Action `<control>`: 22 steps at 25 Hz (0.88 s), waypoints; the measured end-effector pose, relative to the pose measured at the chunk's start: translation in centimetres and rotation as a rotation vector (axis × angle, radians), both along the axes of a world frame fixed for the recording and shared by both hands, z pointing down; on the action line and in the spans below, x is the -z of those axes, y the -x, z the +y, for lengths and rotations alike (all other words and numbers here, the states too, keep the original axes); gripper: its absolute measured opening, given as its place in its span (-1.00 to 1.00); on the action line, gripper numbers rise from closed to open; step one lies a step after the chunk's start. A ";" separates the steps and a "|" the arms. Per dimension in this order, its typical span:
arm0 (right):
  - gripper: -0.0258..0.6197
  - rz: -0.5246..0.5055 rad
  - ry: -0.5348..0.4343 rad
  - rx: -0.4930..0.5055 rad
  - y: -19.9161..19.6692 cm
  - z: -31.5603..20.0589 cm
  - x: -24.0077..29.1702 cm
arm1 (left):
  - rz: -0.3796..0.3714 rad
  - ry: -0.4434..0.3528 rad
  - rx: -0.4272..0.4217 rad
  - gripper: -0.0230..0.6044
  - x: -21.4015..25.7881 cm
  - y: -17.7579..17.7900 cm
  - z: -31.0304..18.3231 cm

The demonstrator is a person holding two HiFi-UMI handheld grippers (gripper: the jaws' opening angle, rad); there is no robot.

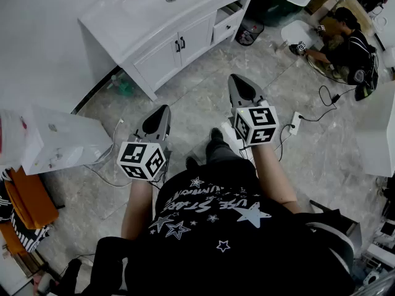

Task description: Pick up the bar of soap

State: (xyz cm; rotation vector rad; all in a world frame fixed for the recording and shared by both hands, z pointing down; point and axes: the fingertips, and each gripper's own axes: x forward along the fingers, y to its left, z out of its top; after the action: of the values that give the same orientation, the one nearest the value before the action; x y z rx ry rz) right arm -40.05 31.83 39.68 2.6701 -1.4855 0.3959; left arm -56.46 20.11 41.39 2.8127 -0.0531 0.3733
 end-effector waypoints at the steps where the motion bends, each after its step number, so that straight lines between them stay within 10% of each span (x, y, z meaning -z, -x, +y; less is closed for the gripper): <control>1: -0.91 0.000 -0.001 0.001 0.2 0.0 0.0 | -0.002 0.008 -0.007 -0.90 0.0 0.1 0.2; 22: -0.90 -0.027 -0.002 -0.022 3.5 3.0 -0.9 | -0.015 0.045 -0.065 -0.90 -1.5 2.5 2.3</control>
State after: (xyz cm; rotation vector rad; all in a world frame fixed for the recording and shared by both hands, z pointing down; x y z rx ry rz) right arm -43.53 34.84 40.55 2.6953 -1.4658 0.4344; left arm -58.94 22.39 42.90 2.7721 0.0438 0.4056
